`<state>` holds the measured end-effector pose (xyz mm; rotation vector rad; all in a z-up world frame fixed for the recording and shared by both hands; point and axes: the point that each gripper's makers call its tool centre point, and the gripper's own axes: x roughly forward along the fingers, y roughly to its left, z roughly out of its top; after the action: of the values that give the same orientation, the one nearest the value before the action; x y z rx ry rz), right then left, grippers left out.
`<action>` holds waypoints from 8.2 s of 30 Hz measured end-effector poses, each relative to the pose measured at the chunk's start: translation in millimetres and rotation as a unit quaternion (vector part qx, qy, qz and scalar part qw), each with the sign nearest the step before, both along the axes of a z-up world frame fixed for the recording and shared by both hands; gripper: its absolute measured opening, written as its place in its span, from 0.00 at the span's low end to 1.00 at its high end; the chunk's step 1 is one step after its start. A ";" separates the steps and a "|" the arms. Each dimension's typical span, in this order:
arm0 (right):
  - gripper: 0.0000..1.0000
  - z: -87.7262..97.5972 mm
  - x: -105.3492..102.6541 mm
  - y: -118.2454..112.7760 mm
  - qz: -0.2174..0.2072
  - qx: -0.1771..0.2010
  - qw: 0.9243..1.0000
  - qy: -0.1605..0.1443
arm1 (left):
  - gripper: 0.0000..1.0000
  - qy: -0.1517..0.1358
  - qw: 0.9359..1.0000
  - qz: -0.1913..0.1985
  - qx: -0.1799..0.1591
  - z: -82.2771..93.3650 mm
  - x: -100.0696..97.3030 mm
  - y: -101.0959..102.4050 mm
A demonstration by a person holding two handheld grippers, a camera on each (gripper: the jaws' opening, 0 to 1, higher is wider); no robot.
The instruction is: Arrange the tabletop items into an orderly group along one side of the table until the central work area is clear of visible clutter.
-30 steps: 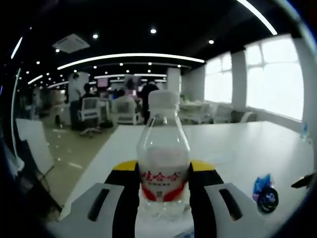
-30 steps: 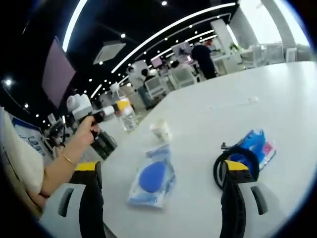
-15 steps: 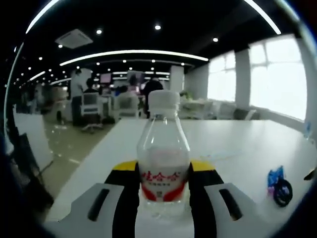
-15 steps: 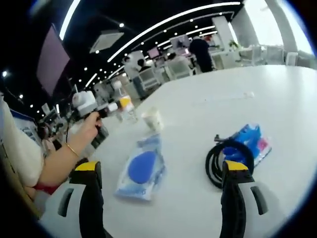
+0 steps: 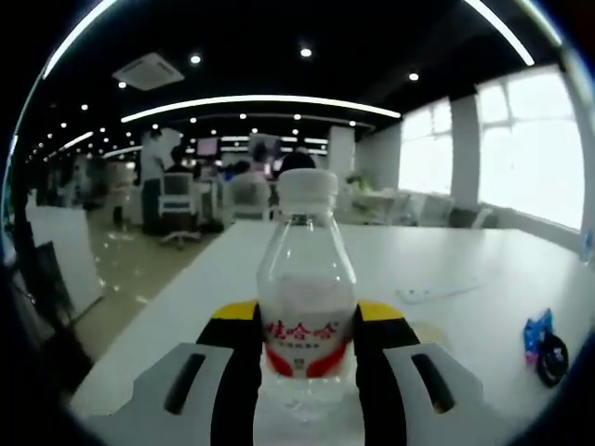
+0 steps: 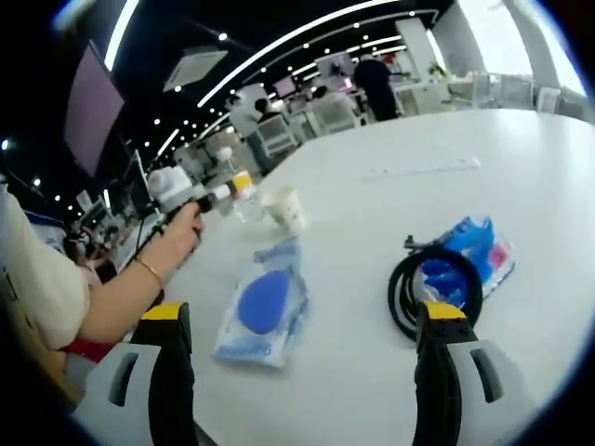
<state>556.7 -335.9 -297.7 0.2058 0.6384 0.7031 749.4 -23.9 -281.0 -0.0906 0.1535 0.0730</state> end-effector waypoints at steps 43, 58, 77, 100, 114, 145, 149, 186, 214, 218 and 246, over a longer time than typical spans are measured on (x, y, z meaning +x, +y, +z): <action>0.98 -6.3 -8.0 -8.2 -0.006 -0.011 0.999 0.037 | 0.36 -0.027 0.996 -0.068 0.043 -19.7 -10.9 -28.5; 0.99 -4.8 -7.6 -9.0 -0.009 -0.002 0.999 0.039 | 0.36 -0.020 0.997 -0.060 0.039 -19.8 -6.9 -24.4; 0.99 -8.2 -12.4 -6.0 0.002 -0.006 0.999 0.048 | 0.37 -0.001 1.000 -0.016 0.015 -19.8 -4.4 -23.0; 1.00 5.2 4.1 -16.6 -0.013 -0.019 1.000 -0.004 | 0.87 -0.003 0.999 -0.045 -0.004 16.3 -19.4 -29.3; 0.99 19.3 32.3 -53.5 -0.027 -0.032 0.998 -0.046 | 0.99 0.029 0.994 -0.101 0.018 27.8 -50.8 -37.0; 0.78 -28.9 73.0 -76.5 -0.013 -0.089 0.995 -0.048 | 0.99 0.077 0.975 -0.209 0.006 38.3 -156.1 -73.6; 0.70 -36.1 77.9 -81.5 -0.015 -0.087 0.995 -0.045 | 0.99 0.086 0.970 -0.229 0.010 33.1 -169.0 -81.3; 0.18 -95.9 100.2 -122.5 -0.087 -0.163 0.983 0.013 | 0.96 0.100 0.955 -0.273 0.051 19.8 -217.6 -104.9; 0.04 -68.3 86.8 -99.2 -0.137 -0.018 0.986 0.092 | 0.95 0.086 0.958 -0.270 0.042 26.1 -218.5 -108.4; 0.03 -58.1 81.7 -91.2 -0.122 -0.003 0.988 0.093 | 0.95 0.084 0.958 -0.269 0.041 27.5 -218.9 -108.1; 0.04 -83.1 20.6 -66.4 -0.020 -0.040 0.987 0.151 | 0.94 0.079 0.955 -0.280 0.048 35.9 -223.2 -117.3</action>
<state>577.3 -402.2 -380.7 0.2527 0.9484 0.6107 526.2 -141.1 -245.0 0.0582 0.3307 -0.4808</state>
